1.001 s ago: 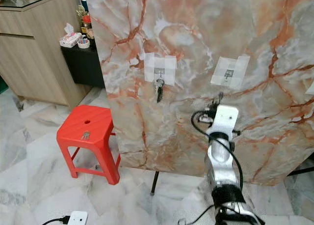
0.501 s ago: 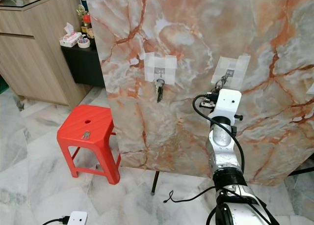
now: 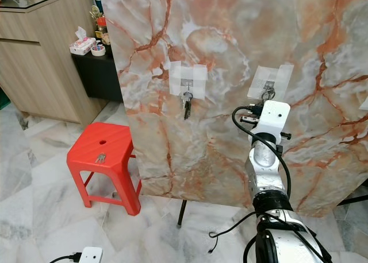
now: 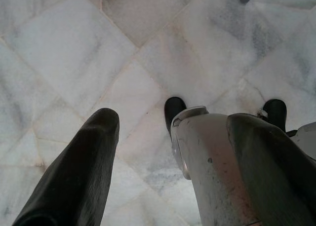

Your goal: Hang keys on a hook

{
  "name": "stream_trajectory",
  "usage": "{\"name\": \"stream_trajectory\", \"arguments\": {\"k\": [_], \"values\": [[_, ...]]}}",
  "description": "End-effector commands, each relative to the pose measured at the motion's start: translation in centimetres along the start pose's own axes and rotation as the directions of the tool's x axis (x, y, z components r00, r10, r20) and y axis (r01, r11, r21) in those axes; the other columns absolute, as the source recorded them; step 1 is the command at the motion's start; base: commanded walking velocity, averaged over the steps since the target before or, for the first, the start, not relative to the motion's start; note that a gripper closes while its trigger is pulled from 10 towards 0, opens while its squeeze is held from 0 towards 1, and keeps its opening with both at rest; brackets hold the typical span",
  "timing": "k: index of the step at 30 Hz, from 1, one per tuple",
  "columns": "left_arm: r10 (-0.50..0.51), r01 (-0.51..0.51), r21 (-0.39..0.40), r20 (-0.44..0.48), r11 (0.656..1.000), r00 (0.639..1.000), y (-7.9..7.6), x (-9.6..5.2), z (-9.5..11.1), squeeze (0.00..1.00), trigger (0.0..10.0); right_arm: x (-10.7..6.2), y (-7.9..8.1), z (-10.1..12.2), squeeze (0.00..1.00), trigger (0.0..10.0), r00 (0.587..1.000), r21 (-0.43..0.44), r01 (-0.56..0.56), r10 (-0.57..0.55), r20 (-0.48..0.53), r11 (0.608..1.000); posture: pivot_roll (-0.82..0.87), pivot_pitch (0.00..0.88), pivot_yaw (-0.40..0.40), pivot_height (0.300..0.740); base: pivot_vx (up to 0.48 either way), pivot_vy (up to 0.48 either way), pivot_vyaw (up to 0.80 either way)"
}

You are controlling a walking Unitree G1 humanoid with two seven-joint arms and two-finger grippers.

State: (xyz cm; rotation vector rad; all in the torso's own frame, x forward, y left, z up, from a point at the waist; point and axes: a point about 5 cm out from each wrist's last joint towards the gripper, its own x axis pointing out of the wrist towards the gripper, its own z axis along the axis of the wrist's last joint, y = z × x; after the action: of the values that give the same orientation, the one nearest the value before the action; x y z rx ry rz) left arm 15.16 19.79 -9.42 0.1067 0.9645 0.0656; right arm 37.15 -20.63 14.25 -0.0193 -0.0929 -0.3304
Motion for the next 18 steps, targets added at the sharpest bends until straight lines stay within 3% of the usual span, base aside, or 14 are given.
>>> {"name": "stream_trajectory", "arguments": {"k": [1, 18], "values": [[-0.004, 0.005, 0.01, -0.03, 1.0, 1.0, -0.1, -0.11, -0.64, 0.0, 10.0, 0.57, -0.23, 1.02, 0.0, 10.0, 0.999, 0.012, 0.014, -0.014, 0.03, 1.0, -0.01, 0.0, -0.041, 0.74, 0.0, 0.0, 0.0], [-0.006, 0.006, 0.009, -0.028, 1.0, 1.0, -0.26, -0.06, -0.47, 0.0, 10.0, 1.11, 0.35, 1.59, 0.0, 10.0, 1.0, 0.031, -0.001, 0.001, 0.026, 1.0, 0.0, 0.0, -0.044, 0.74, 0.0, 0.0, 0.0]]}}
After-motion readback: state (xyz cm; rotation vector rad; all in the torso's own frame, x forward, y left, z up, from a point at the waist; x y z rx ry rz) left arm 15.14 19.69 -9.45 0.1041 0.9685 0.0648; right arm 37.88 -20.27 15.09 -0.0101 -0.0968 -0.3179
